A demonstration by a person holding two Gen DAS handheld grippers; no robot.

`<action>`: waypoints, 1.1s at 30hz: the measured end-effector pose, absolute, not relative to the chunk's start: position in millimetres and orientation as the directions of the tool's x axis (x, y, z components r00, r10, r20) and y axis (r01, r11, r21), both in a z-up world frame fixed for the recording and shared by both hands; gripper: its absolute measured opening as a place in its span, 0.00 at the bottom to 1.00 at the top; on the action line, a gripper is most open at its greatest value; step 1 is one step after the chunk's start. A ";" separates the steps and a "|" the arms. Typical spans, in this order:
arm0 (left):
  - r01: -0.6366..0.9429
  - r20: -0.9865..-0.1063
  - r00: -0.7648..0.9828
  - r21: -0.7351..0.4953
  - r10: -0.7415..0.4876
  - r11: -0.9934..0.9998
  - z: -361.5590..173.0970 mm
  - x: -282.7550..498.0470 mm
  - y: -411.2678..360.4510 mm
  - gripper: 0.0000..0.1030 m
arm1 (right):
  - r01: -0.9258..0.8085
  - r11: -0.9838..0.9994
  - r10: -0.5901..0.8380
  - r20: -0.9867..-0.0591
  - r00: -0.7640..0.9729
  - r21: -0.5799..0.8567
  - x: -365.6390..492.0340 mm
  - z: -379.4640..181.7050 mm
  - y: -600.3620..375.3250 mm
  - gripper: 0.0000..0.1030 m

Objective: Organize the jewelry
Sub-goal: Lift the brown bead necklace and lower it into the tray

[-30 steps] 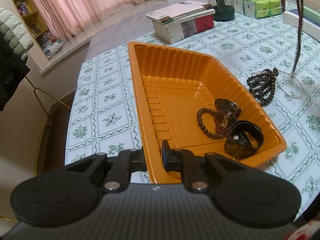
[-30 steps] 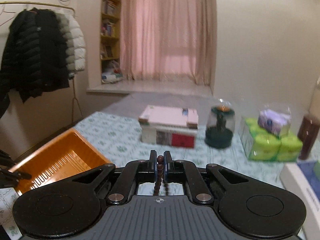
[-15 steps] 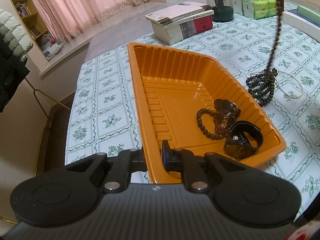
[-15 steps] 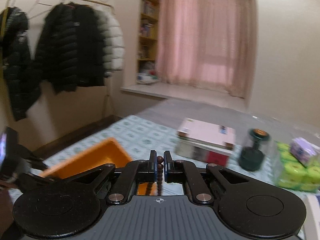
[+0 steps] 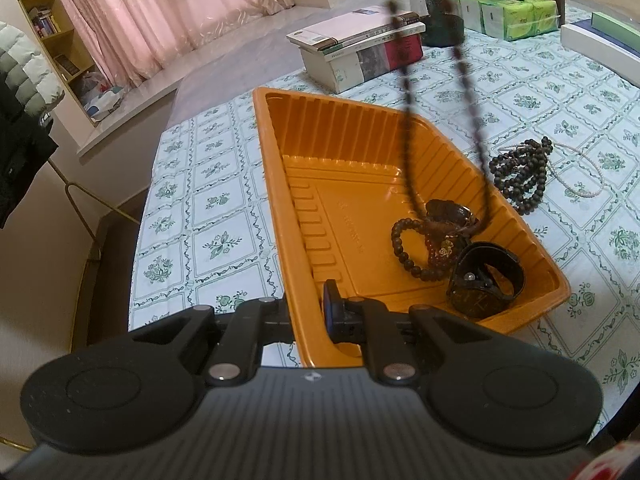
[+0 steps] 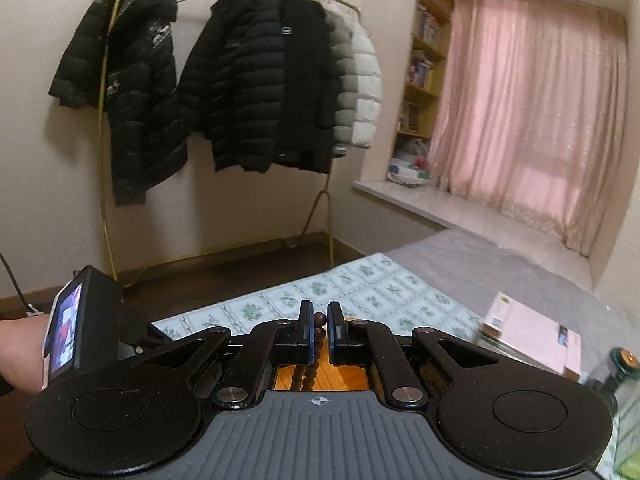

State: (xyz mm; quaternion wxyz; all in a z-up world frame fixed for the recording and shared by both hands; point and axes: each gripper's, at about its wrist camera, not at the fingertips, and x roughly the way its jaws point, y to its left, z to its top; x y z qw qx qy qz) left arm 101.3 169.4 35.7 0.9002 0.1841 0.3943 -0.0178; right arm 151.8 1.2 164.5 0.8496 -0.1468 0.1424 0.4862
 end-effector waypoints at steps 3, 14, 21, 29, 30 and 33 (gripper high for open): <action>0.178 -0.717 0.688 0.314 0.110 0.933 35.5 102.0 170.2 0.11 | -0.864 0.489 0.775 -0.392 0.495 -0.124 160.8 156.3 13.5 0.06; 0.179 -0.720 0.686 0.307 0.106 0.935 35.0 101.7 171.5 0.11 | -0.900 0.406 0.669 -0.619 0.413 -0.161 197.0 84.5 45.6 0.06; 0.179 -0.721 0.685 0.305 0.104 0.935 35.0 102.3 172.6 0.11 | -0.901 0.401 0.647 -0.644 0.408 -0.167 207.8 66.6 42.1 0.06; 0.179 -0.721 0.685 0.305 0.104 0.936 35.1 102.4 172.7 0.11 | -0.894 0.418 0.644 -0.641 0.418 -0.163 211.9 68.6 43.5 0.06; 0.179 -0.721 0.685 0.305 0.104 0.936 35.0 102.4 172.7 0.11 | -0.890 0.425 0.648 -0.632 0.425 -0.162 212.3 69.7 42.8 0.06; 0.179 -0.722 0.684 0.305 0.104 0.935 34.9 102.7 172.9 0.11 | -0.877 0.462 0.655 -0.617 0.436 -0.129 216.7 74.1 38.7 0.06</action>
